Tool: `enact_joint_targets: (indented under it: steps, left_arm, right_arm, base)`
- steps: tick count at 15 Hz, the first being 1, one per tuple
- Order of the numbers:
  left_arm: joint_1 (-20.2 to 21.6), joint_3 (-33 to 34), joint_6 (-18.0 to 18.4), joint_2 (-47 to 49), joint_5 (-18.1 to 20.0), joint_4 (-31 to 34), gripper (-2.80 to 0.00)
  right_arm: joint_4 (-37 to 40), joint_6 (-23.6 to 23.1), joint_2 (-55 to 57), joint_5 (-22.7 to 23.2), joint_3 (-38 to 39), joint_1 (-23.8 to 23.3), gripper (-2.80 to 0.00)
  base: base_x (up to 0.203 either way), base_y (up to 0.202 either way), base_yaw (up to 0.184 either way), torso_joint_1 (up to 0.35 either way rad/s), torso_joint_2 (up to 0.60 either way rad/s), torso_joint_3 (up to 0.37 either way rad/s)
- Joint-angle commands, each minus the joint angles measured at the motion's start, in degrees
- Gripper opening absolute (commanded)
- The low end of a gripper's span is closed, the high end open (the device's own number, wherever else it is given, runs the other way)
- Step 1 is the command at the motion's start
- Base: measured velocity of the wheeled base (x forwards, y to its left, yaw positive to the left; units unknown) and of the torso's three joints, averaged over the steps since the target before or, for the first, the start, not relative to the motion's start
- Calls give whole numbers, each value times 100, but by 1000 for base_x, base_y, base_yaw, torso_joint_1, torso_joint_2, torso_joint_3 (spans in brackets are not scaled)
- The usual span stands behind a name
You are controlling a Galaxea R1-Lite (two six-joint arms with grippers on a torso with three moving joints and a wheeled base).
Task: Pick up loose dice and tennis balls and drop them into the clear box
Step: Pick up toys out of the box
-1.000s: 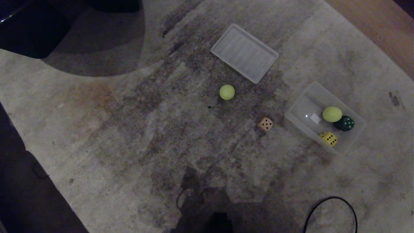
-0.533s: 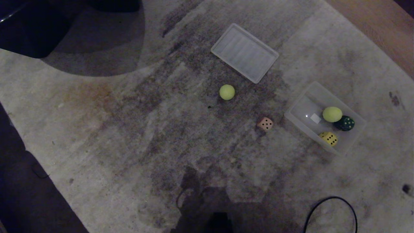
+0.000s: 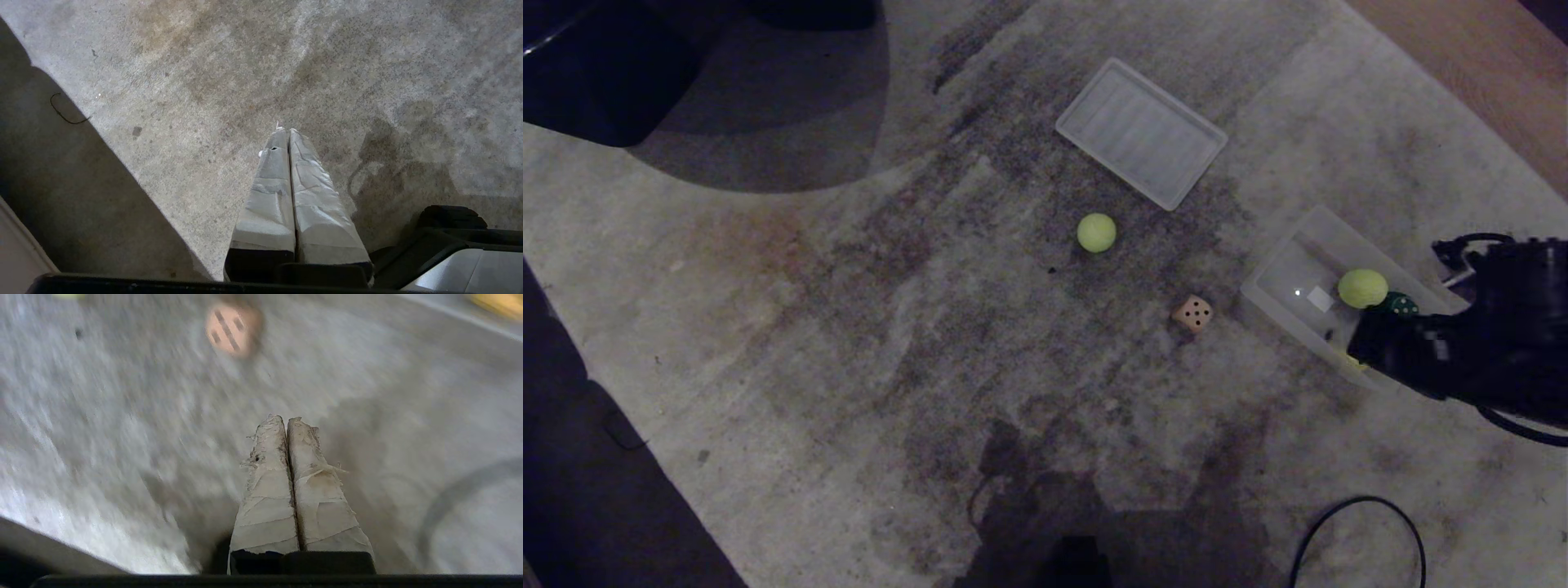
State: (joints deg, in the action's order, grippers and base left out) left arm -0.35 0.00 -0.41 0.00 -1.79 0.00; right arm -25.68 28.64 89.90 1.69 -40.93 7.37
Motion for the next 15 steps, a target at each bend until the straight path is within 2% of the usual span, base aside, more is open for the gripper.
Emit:
enact_joint_targets:
  steps: [1, 5, 6, 9, 11, 13, 15]
  left_arm:
    - [0, 9, -2, 9, -5, 0, -280]
    - [0, 9, -2, 9, -5, 0, -280]
    - [0, 9, -2, 9, -5, 0, -280]
    - [0, 9, -2, 9, -5, 0, -280]
    - [0, 9, -2, 9, -5, 0, -280]
    - [0, 9, -2, 9, -5, 0, -280]
    - [0, 9, -2, 9, -5, 0, -280]
  right_arm:
    - [-410, 32, 1391, 6, -617, 139, -280]
    - [-695, -396, 2330, -7, -1218, 218, -280]
    - [-706, -559, 2537, -9, -1410, 219, 0]
    - [-722, -1023, 3088, -9, -1936, 218, 0]
    - [-739, -1149, 3417, -31, -2183, 205, 0]
    - [-1240, -1192, 3655, -29, -2292, 208, 0]
    - [-1755, -1451, 3872, -11, -2447, 212, 0]
  base:
    - [0, 0, 0, 0, 0, 0]
    - [0, 0, 0, 0, 0, 0]
    - [0, 0, 0, 0, 0, 0]
    - [0, 0, 0, 0, 0, 0]
    - [0, 0, 0, 0, 0, 0]
    - [0, 0, 0, 0, 0, 0]
    - [0, 0, 0, 0, 0, 0]
